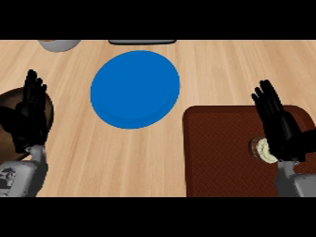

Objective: Pick the cupcake from the tray and place it in the plate

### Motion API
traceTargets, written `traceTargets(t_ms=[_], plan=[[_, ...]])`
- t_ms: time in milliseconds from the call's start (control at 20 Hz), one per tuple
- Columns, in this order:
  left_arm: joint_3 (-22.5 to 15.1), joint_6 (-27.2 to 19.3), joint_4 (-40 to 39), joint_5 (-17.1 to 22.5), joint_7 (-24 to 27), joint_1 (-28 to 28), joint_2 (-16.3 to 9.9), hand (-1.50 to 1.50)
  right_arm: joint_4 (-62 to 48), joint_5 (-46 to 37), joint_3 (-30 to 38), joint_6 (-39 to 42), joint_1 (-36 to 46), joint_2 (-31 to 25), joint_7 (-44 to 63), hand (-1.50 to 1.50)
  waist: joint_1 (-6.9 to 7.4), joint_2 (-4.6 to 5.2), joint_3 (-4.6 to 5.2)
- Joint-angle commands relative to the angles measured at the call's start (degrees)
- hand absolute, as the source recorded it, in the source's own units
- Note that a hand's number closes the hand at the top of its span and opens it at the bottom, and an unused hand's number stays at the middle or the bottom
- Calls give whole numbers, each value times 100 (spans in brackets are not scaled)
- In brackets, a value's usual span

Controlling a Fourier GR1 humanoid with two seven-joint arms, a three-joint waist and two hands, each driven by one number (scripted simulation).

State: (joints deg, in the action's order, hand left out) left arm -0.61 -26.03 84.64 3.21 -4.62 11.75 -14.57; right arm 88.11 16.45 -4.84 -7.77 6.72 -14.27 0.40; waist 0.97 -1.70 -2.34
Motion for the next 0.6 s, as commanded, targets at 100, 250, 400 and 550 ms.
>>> traceTargets(t_ms=[100, 250, 400, 550], plan=[[-340, 760, 412, -10, 46, 206, -394, 0, 525, -221, -507, 568, 751, 37, -513, 150, -5, 136, 232], [-589, 1437, 539, 95, 126, 550, -671, 0, 927, -649, -1237, 959, 1286, 187, -1015, 150, 65, 124, 236], [-605, 1396, 506, 168, -46, 453, -580, 0, 274, -3173, -1130, -14, 889, -1609, -432, 150, -202, 83, 316], [-501, 1923, 430, 495, 204, 418, -705, 0, 114, -3303, -1629, -1628, 68, 376, -921, -150, -130, 180, 234]])
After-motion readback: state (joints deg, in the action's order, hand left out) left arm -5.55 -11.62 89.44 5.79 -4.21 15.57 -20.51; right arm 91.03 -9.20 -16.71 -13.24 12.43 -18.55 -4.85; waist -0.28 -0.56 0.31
